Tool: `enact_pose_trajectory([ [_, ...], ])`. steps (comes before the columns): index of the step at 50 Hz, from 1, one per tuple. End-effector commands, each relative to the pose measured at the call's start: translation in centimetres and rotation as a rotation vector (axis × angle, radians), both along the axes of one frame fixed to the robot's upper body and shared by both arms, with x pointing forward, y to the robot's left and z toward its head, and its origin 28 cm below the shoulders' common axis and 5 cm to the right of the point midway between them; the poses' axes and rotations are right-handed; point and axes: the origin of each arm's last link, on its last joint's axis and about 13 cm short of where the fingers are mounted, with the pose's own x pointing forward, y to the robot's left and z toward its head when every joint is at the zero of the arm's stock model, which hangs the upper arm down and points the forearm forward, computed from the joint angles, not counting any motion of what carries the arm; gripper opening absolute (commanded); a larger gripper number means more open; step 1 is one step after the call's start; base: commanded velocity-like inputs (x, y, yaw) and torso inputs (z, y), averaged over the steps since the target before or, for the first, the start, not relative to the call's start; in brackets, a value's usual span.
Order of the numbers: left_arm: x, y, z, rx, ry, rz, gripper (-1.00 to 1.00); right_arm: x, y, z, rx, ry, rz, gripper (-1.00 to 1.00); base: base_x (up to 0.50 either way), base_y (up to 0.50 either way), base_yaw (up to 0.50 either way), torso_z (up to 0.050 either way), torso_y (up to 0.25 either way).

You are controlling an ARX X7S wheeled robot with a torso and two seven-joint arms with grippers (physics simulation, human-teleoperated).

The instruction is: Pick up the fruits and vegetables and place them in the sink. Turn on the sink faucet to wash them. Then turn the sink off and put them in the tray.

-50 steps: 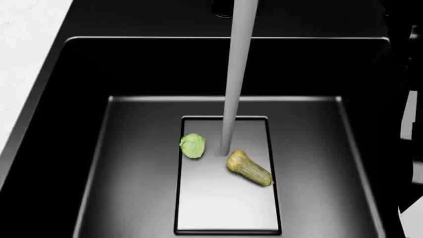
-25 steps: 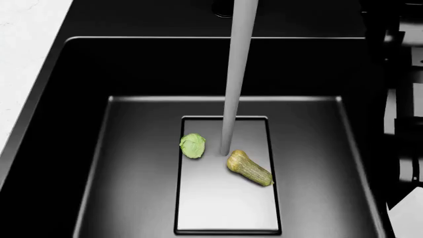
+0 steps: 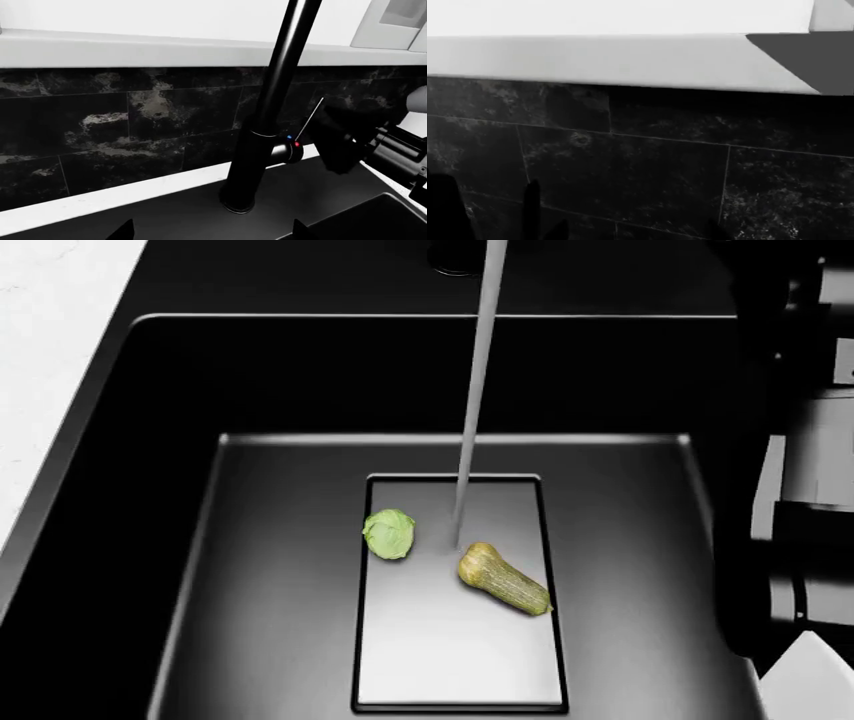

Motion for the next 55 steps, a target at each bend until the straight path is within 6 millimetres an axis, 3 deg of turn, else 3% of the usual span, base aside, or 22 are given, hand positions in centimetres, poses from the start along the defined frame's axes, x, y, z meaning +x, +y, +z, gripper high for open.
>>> enact_pose_trajectory([
  [1, 0.0, 0.0, -0.1, -0.003, 0.001, -0.001, 1.00, -0.7, 1.5, 0.9, -0.009, -0.031, 0.094, 1.00, 0.00, 0.00, 0.00, 0.000, 0.000],
  [17, 0.1, 0.4, -0.4, -0.012, 0.005, 0.010, 1.00, 0.1, 2.8, 0.9, -0.005, -0.032, 0.130, 1.00, 0.00, 0.00, 0.00, 0.000, 0.000],
  [27, 0.5, 0.0, -0.1, -0.014, -0.007, 0.007, 1.00, -1.3, 0.8, 2.2, -0.024, -0.052, 0.056, 1.00, 0.00, 0.00, 0.00, 0.000, 0.000],
  [34, 0.9, -0.3, -0.2, -0.016, 0.000, -0.013, 1.00, -3.7, -1.5, 4.0, -0.039, -0.062, -0.027, 1.00, 0.00, 0.00, 0.00, -0.010, 0.133],
  [44, 1.2, -0.5, -0.5, -0.017, 0.011, -0.023, 1.00, -6.9, -2.5, 4.5, -0.054, 0.028, -0.045, 1.00, 0.00, 0.00, 0.00, -0.020, 0.250],
  [51, 1.7, -0.7, -1.5, 0.032, 0.057, -0.058, 1.00, -12.1, -3.4, 4.9, -0.086, 0.246, 0.012, 1.00, 0.00, 0.00, 0.00, -0.003, 0.036],
  [55, 2.4, -1.1, -2.0, 0.109, 0.107, -0.105, 1.00, -14.2, -6.5, 5.5, -0.049, 0.373, -0.228, 1.00, 0.00, 0.00, 0.00, 0.000, 0.000],
])
